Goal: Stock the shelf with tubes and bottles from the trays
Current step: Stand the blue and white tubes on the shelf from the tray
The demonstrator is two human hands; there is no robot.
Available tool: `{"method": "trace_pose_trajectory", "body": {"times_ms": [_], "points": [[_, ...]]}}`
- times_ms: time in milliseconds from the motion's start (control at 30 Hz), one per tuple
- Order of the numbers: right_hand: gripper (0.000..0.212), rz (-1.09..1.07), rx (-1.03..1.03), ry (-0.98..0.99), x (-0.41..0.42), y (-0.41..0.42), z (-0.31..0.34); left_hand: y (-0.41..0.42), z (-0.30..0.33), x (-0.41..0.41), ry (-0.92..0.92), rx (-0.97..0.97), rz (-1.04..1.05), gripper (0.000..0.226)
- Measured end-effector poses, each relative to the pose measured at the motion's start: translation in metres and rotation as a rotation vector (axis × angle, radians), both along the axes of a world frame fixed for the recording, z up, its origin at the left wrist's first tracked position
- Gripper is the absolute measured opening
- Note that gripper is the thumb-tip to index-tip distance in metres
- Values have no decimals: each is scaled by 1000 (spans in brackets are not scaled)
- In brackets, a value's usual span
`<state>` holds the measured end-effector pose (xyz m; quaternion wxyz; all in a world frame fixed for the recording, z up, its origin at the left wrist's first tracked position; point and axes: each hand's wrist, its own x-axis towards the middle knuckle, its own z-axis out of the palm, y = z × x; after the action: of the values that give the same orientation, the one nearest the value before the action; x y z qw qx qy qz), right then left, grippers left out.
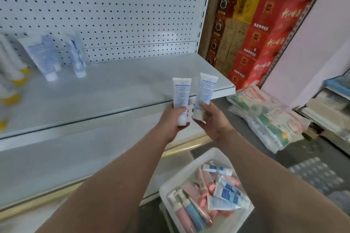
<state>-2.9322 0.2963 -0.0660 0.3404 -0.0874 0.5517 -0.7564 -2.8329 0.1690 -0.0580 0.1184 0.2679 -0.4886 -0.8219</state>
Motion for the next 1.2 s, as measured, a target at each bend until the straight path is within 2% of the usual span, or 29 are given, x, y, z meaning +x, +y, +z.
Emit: {"method": "trace_pose_trajectory", "body": {"times_ms": [100, 233, 367, 500, 633, 767, 933, 1067, 1200], "points": [[46, -36, -43, 31, 6, -40, 16, -36, 23, 3, 22, -70, 23, 27], [39, -48, -54, 89, 25, -96, 28, -90, 39, 21, 11, -254, 88, 21], [26, -72, -66, 112, 47, -149, 30, -137, 42, 54, 12, -377, 171, 30], [30, -111, -94, 85, 64, -194, 31, -183, 37, 87, -7, -465, 247, 34], [15, -148, -30, 110, 80, -232, 34, -228, 31, 118, -39, -508, 394, 36], [29, -120, 75, 198, 91, -267, 32, -260, 23, 147, -67, -580, 545, 35], [26, -111, 230, 367, 88, -307, 28, -290, 21, 170, -157, -639, 749, 32], [30, -90, 278, 491, 80, -334, 25, -312, 18, 177, -208, -587, 823, 35], [30, -58, 323, 584, 67, -356, 28, -322, 20, 176, -276, -656, 835, 33]]}}
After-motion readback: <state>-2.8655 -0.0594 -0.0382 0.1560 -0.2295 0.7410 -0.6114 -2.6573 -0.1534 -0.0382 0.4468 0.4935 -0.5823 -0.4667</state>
